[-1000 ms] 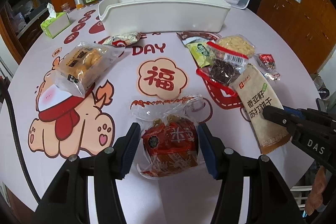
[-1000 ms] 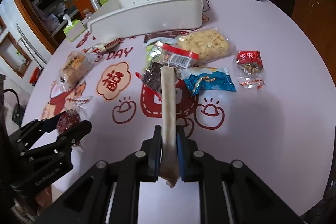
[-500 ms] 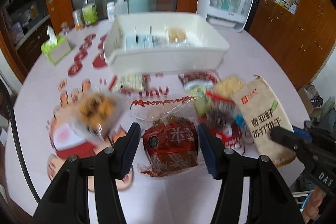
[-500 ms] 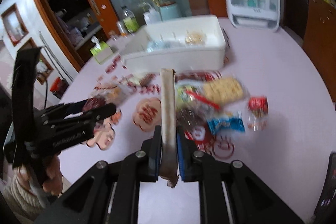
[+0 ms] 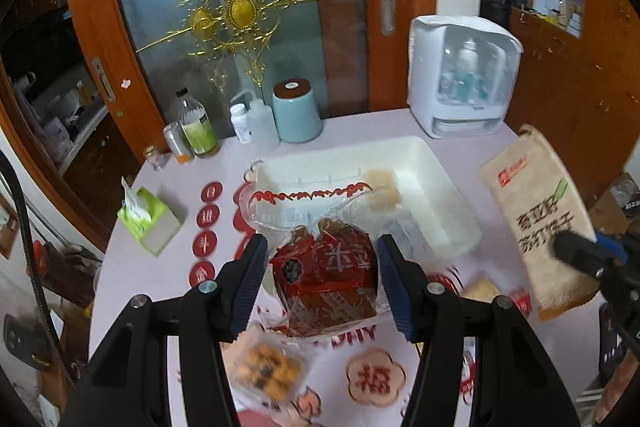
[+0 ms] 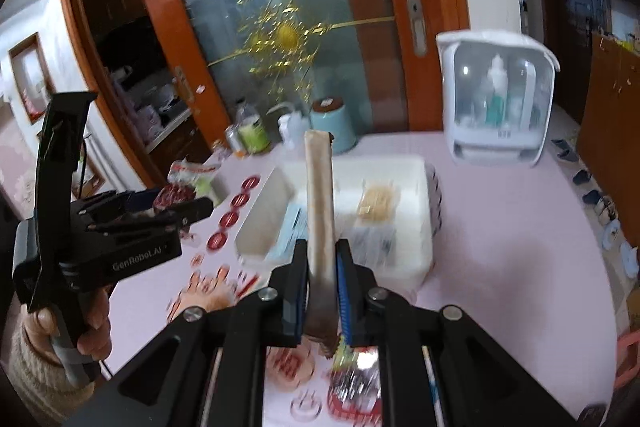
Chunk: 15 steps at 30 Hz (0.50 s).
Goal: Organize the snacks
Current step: 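Carry both snacks into the white tray and open both tools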
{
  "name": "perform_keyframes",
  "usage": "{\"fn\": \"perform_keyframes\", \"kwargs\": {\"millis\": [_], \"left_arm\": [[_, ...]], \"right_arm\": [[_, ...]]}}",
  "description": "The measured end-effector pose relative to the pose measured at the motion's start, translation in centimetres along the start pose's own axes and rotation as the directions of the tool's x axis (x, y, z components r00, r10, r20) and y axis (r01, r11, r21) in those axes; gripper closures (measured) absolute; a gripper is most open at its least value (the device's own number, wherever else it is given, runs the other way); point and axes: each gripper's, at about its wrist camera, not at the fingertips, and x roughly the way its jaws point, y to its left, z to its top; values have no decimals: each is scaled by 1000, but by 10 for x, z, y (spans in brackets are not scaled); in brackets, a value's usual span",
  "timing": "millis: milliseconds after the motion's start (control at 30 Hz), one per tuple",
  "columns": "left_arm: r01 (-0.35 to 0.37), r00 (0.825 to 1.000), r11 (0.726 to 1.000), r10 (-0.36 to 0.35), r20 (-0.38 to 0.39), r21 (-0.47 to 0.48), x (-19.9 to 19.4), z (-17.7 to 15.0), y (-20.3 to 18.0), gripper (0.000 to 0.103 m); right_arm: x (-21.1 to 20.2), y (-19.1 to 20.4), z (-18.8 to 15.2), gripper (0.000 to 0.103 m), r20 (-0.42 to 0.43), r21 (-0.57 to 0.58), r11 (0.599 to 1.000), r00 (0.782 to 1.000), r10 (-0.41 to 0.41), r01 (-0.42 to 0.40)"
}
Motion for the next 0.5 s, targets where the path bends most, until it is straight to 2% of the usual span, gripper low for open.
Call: {"fn": "perform_keyframes", "kwargs": {"millis": [100,233,333,500], "left_arm": [[-24,999,1000,24,-26,-8,30,28,5,48],[-24,997,999,20,-68,-46,74,44,11,48],[-30,996,998,25,-84,-63,103,48,14,48],[-2,990,994,-13,-138,-108,153,45,18,48]], "right_arm": [[25,-6,25,90,0,5,1000,1000,-27,27],[66,-17,42,90,-34,21,998,998,-50,51],[100,-22,48,90,-73,27,997,995,-70,72],[143,-30,47,90,-133,34,995,988,-85,90]]}}
